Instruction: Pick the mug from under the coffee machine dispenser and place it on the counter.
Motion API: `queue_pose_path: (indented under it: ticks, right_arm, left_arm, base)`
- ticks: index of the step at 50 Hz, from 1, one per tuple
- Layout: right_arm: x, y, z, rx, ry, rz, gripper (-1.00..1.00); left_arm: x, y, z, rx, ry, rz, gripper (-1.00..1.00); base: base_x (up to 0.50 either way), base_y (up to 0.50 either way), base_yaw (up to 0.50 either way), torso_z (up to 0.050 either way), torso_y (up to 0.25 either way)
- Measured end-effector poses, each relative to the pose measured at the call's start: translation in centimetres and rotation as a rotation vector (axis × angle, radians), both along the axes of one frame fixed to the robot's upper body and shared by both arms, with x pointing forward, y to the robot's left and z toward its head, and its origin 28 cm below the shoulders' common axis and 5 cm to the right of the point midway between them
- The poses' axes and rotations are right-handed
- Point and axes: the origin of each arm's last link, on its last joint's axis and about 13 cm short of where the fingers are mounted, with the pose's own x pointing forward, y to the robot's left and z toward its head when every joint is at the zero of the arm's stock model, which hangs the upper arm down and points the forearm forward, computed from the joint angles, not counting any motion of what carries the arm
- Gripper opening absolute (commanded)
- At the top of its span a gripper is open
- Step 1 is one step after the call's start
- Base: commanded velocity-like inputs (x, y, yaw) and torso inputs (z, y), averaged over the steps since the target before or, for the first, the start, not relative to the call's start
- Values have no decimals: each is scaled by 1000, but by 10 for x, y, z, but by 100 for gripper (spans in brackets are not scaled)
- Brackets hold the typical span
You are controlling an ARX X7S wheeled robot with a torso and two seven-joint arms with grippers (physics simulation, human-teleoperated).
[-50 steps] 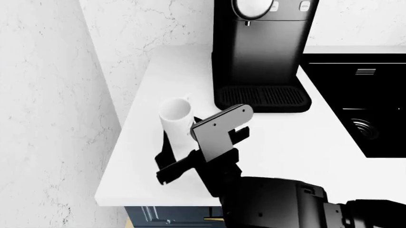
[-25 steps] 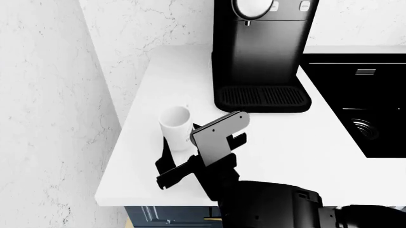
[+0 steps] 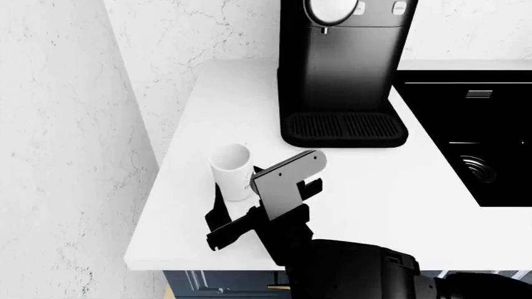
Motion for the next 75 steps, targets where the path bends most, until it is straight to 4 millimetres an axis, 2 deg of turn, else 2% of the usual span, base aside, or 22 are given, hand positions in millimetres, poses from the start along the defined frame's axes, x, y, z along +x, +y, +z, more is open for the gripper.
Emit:
queue_pose_path:
  ticks: [14, 15, 38, 75]
  right_arm:
    - [1, 0, -1, 8, -1, 2, -100]
    - [1, 0, -1, 8, -1, 2, 100]
    - [0, -3, 1, 15, 2, 15, 100]
    - [-15, -16, 30, 149, -43, 61, 100]
  left_arm:
    - [0, 0, 0, 0, -1, 1, 100]
    - [0, 0, 0, 0, -1, 1, 100]
    - [-1, 0, 0, -1, -2, 2, 100]
    - [-2, 0, 1, -1, -11, 4, 100]
  base:
    - [0, 0, 0, 0, 0]
    - [0, 0, 3, 0, 0]
    - [0, 0, 0, 0, 0]
    - [0, 0, 0, 0, 0]
